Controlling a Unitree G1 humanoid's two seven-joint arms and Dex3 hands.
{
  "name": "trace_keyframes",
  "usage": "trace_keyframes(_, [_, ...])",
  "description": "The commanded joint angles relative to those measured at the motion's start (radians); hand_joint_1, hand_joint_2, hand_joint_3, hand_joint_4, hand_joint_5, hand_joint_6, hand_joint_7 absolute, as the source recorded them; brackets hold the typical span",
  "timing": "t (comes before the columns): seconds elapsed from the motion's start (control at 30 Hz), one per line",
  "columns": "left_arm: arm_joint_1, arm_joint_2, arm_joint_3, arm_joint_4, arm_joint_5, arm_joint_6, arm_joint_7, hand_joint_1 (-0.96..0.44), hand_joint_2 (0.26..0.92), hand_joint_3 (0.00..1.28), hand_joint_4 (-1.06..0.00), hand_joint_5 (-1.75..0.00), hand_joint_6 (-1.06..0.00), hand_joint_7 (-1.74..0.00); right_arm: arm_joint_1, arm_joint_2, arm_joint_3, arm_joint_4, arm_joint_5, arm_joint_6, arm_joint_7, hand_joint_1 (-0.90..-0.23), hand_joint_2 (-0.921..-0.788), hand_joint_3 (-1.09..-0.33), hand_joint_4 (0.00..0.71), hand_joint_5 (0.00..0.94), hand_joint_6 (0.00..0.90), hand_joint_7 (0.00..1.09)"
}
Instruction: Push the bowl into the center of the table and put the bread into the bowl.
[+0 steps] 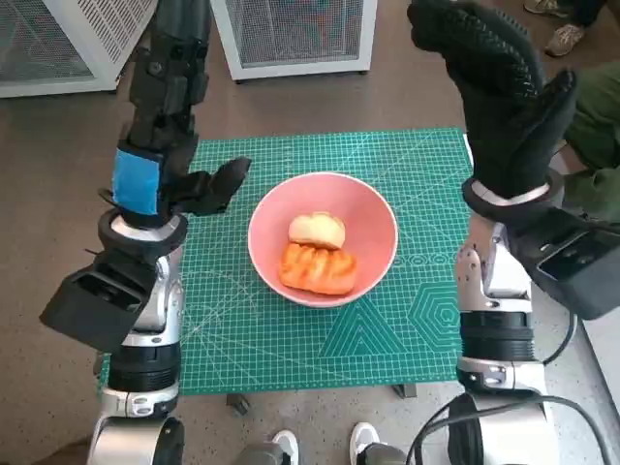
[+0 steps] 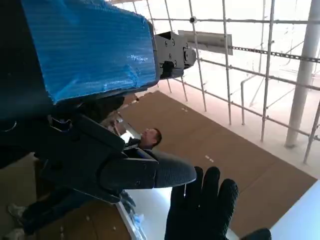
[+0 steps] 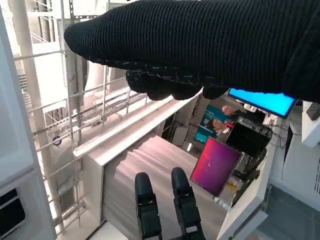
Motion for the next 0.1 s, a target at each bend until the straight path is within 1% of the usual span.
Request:
trace_keyframes(0.03, [-0.007,0.013,-0.005,0.007,-0.030,-0.011,-0.029,-0.72,0.921,0.41,-0.04,-0.01,-0.10,-0.03,0.015,-0.008,0.002,0.015,-0.019,-0.001,-0.010,-0.627,-0.921,-0.796,0.278,0.000,0.245,0.40])
trace_keyframes(0.1, [-0.009,0.015,-0.004,0.010,-0.040,-0.012,-0.041,-0.72,0.921,0.40,-0.05,-0.01,-0.11,-0.03,0.017,-0.008,0.003,0.015,-0.021,-0.002,-0.011,-0.627,-0.921,-0.790,0.276,0.000,0.245,0.39])
